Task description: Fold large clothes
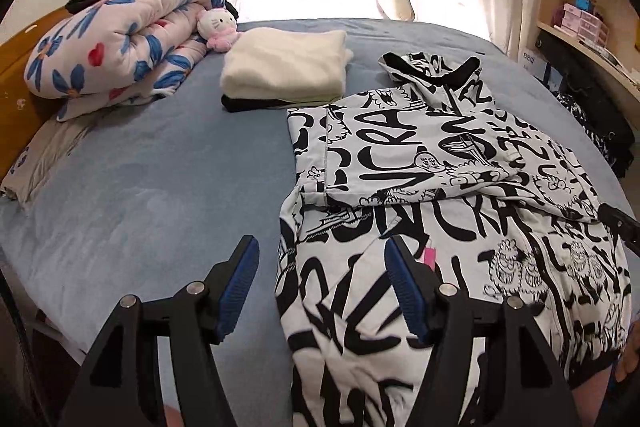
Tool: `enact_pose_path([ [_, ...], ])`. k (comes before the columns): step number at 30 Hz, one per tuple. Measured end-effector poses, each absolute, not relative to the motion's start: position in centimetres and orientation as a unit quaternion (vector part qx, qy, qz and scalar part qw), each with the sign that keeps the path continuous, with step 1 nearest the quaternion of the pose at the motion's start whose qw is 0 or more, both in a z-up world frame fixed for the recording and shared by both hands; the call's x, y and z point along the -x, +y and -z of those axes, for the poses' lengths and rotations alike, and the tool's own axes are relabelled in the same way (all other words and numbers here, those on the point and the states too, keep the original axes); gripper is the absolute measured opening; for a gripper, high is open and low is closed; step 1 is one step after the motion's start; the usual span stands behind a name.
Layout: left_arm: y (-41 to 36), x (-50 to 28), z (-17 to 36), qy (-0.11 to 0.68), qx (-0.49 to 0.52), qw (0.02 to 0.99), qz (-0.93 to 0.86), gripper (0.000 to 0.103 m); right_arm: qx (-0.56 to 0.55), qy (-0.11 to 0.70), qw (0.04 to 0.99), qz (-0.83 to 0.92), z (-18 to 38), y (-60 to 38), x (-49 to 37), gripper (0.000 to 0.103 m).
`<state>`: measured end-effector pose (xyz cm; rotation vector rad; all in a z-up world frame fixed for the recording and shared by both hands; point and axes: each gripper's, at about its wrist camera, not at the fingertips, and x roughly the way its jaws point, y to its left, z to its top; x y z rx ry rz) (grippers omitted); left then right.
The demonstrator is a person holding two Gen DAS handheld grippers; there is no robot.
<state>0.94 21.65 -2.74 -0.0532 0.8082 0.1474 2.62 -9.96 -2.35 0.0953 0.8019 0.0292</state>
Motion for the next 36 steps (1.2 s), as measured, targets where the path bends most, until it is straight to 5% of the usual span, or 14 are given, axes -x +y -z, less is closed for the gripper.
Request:
enact_pose_path([
  [15, 22.7, 6.3, 4.7, 0.382, 0.056, 0.92, -0.061, 0.07, -0.042, 0.364, 0.93, 0.001, 1.6, -15.4, 6.7, 0.054],
  [20, 20.7, 8.2, 7.3, 0.402, 0.035, 0.915, -0.023, 0.07, -0.059, 0.361, 0.931, 0.012, 2.3, -18.7, 8.8, 0.069],
  [36, 20.4, 8.7, 14.1, 0.449, 0.061, 0.891, 0.024, 0.071, -0.083, 0.421, 0.902, 0.051, 10.5, -26.8, 12.9, 0.069],
])
